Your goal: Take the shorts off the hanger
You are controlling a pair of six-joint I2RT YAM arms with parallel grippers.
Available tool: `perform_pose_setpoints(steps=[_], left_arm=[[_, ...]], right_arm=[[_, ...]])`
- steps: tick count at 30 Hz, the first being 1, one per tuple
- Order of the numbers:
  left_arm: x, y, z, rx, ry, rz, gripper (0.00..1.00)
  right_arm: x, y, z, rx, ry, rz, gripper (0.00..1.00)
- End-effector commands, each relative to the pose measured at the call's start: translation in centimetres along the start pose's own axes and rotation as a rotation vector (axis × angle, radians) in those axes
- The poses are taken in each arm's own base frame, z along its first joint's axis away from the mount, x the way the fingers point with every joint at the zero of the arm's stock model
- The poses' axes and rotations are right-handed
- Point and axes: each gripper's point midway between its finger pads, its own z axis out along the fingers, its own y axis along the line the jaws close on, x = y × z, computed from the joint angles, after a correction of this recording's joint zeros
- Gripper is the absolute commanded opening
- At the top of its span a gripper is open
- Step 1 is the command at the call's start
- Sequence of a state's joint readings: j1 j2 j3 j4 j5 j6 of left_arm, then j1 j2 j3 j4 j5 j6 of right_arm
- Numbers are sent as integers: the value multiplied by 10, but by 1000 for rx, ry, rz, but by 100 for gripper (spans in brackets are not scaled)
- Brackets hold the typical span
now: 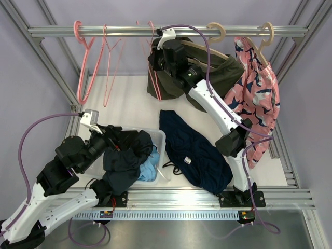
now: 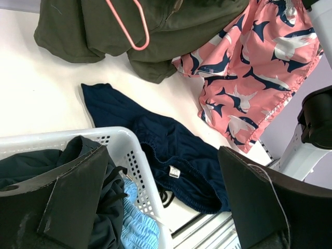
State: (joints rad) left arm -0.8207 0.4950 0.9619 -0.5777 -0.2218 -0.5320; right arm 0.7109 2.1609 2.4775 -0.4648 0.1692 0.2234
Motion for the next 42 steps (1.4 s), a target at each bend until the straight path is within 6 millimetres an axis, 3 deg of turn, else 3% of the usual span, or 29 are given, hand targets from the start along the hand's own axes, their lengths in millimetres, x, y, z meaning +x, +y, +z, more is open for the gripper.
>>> perform_pose_setpoints(steps=[1, 4, 7, 8, 11, 13, 14, 15, 17, 18, 19, 20, 21, 22, 25, 26, 29, 30, 31, 32, 34, 37, 38, 39, 42], left_arm=[[-16, -6, 1, 7, -52, -13, 92], [-16, -7, 3, 12, -49, -4, 92], [-18, -9, 4, 16, -50, 3, 92], [-19, -9, 4, 17, -53, 6, 92], [-19, -10, 4, 21, -54, 13, 92], [-20, -10, 4, 24, -54, 19, 93], [-19, -11, 5, 29, -53, 23, 92], [-19, -11, 5, 31, -53, 26, 93], [-21, -14, 6, 41, -56, 35, 93], [-19, -14, 9, 39, -51, 41, 93], [-17, -13, 12, 38, -46, 47, 95], [-17, -15, 15, 48, -43, 59, 95], [-12, -16, 22, 49, -22, 71, 96], [-9, -18, 26, 52, -9, 81, 96], [-1, -28, 42, 95, 38, 111, 96], [1, -30, 46, 103, 50, 117, 96], [11, -42, 61, 158, 101, 149, 96], [14, -45, 65, 174, 115, 159, 96], [20, -48, 75, 184, 133, 174, 96], [27, -57, 77, 240, 164, 176, 96], [32, -70, 86, 301, 184, 183, 96], [63, -84, 106, 370, 308, 230, 96], [64, -91, 111, 387, 323, 244, 96], [82, -90, 124, 382, 385, 257, 96], [112, -95, 144, 406, 485, 298, 96]], right_arm=[[-10, 11, 5, -4, -65, -2, 0], [-1, 22, 4, -35, -55, -37, 7], [2, 33, -1, -93, -44, -65, 28], [1, 35, -4, -104, -43, -68, 40], [-10, 41, -21, -158, -69, -96, 56], [-21, 45, -41, -199, -104, -131, 67], [-10, 42, -45, -206, -83, -151, 78], [-28, 43, -63, -220, -120, -181, 83], [-17, 45, -79, -268, -81, -214, 96], [-25, 44, -99, -294, -85, -285, 100], [-21, 47, -109, -330, -68, -300, 99], [-5, 42, -115, -350, -26, -327, 99], [-7, 41, -137, -382, -12, -339, 99], [2, 46, -149, -446, 13, -349, 99], [32, 34, -186, -535, 109, -372, 100], [46, 27, -204, -557, 157, -372, 99], [75, 4, -229, -623, 255, -345, 100], [78, -13, -242, -613, 284, -325, 99], [85, -15, -253, -661, 307, -308, 99], [101, -24, -267, -679, 364, -318, 99], [106, -41, -281, -690, 387, -285, 99], [115, -67, -302, -677, 405, -204, 100], [116, -72, -306, -670, 407, -188, 99], [113, -76, -311, -656, 390, -184, 99], [114, -94, -319, -605, 372, -167, 100]])
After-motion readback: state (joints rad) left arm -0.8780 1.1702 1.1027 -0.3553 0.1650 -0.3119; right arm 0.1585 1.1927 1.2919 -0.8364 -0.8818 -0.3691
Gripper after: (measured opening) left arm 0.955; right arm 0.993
